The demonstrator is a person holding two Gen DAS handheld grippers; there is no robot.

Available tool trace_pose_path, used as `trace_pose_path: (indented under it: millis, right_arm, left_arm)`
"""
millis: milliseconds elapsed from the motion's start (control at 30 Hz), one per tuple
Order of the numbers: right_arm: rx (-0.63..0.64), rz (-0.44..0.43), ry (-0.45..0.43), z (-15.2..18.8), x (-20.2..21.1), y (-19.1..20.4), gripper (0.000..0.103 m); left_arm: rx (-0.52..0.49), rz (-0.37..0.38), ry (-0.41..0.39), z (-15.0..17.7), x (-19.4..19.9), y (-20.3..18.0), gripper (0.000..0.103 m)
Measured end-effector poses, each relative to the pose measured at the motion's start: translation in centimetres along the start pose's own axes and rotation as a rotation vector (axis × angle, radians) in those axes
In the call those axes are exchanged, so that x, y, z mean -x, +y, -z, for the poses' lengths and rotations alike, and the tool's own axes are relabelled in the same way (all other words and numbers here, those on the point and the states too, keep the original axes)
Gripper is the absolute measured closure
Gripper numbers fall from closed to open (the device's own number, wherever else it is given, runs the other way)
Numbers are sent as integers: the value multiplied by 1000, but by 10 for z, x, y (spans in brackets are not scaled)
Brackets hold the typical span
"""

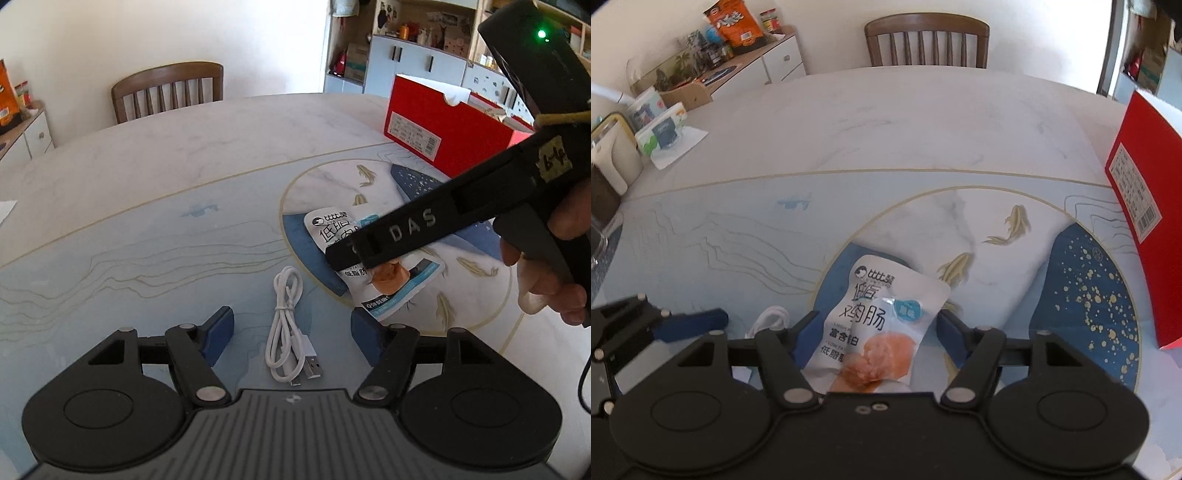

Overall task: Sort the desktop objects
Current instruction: 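Lift the sausage packet and white cable and carry both over the red box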

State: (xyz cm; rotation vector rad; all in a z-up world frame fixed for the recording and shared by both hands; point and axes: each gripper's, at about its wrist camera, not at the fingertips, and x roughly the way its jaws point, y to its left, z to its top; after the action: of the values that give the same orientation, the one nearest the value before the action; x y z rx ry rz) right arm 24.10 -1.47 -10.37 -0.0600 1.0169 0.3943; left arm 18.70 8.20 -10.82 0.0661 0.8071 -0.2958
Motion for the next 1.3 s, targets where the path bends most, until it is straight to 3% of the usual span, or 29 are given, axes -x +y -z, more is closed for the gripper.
trace_pose_path:
  millis: [100,167,233,500,933,1300]
  right_arm:
    - [45,23,-8,3,2,4,55]
    - [45,14,-8,3,3,3,59]
    - [32,2,-8,2,4,0,61]
    - [9,3,1,8,12,-17,62]
    - [-66,10,-29,25,41,-47,63]
    - [-107,-17,-69,37,76,-73,63]
  left_arm:
    - [-13,-2,4,-1,-2,-2,35]
    - [-10,-5,-1,-3,-3,-1,49]
    - [-15,-17,-5,-5,-4,-1,66]
    - [-47,-26,-2,-10,-7,1,90]
    - [24,-6,12,-17,-7,0,93]
    - [78,31,-28,-32,13,-28,93]
